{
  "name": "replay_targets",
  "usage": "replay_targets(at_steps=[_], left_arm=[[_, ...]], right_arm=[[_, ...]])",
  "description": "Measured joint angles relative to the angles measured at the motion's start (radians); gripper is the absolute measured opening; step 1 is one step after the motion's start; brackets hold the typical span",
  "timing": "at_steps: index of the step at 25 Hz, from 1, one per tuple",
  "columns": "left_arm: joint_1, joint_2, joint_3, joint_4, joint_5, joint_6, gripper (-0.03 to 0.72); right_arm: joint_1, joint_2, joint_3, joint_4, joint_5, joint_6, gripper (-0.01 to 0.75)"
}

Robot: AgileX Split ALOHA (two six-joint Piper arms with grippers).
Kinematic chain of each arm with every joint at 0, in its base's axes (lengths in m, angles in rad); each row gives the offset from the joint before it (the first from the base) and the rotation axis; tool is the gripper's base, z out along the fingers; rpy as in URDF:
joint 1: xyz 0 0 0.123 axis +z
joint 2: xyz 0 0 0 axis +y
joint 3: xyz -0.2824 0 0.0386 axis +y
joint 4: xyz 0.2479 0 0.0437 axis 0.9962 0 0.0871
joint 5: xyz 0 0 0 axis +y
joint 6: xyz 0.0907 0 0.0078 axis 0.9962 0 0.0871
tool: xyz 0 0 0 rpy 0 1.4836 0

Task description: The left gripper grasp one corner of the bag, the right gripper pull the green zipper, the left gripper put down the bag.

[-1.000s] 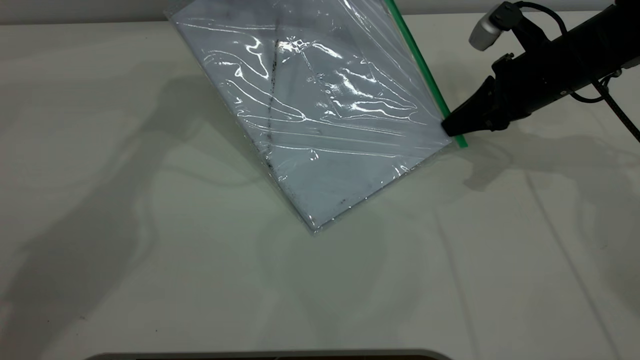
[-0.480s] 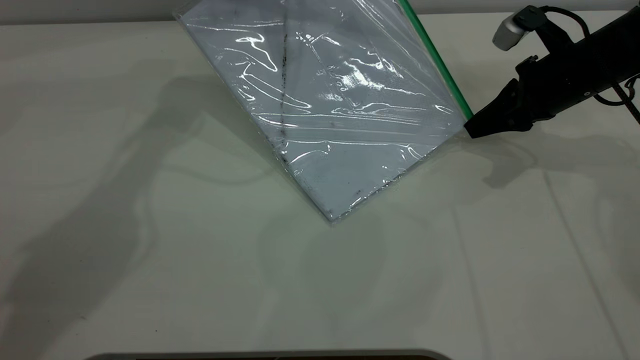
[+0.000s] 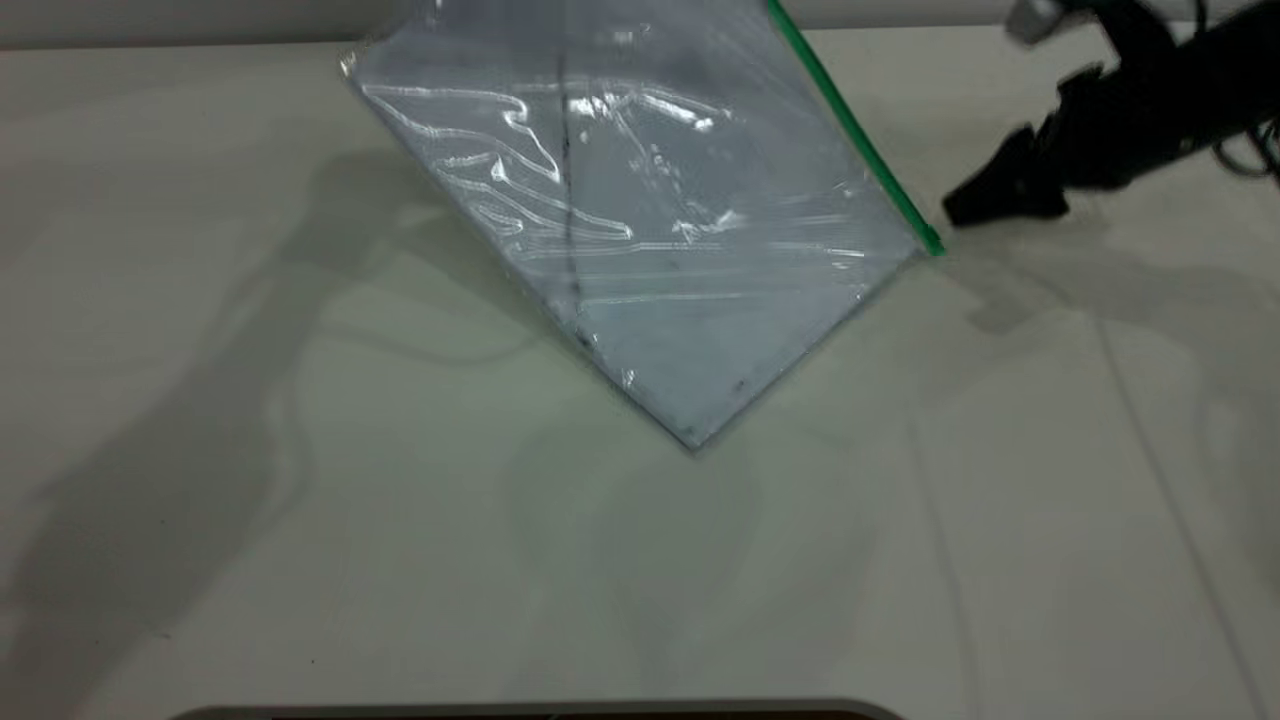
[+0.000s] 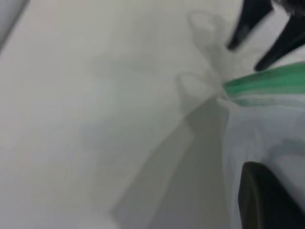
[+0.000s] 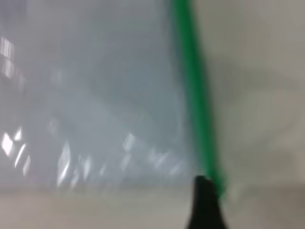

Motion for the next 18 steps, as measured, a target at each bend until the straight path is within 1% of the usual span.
replay_targets(at_steps=[2,3,6,8,11,14,16,18], left_arm=[[-0.004,0.019,0.000,0.002,0.004,-0.022,0.053],[-0.007,0.028,0.000,0.008,0.004,-0.038,0.055],[-0.025,0.052,0.000,0.037,0.001,-0.110,0.078],[-0.037,0.066,0.000,0.078,0.001,-0.173,0.125],[-0.046,0.071,0.003,0.139,0.007,-0.253,0.268],[-0.045,0.058,0.004,0.158,0.017,-0.301,0.446],[-0.040,0.028,0.006,0.171,0.025,-0.334,0.520],[-0.033,-0.022,0.008,0.210,0.025,-0.393,0.549]], right_arm=[[0.000,-0.057,0.000,-0.003,-0.005,0.009,0.649],[0.000,-0.090,0.001,-0.010,-0.005,0.023,0.665],[0.000,-0.194,0.002,-0.039,0.005,0.075,0.659],[0.000,-0.267,0.006,-0.076,0.026,0.131,0.629],[0.000,-0.384,0.009,-0.144,0.061,0.252,0.579],[0.000,-0.521,0.009,-0.250,0.111,0.423,0.563],[0.000,-0.612,0.010,-0.333,0.146,0.544,0.561],[0.000,-0.709,0.010,-0.439,0.201,0.698,0.561]])
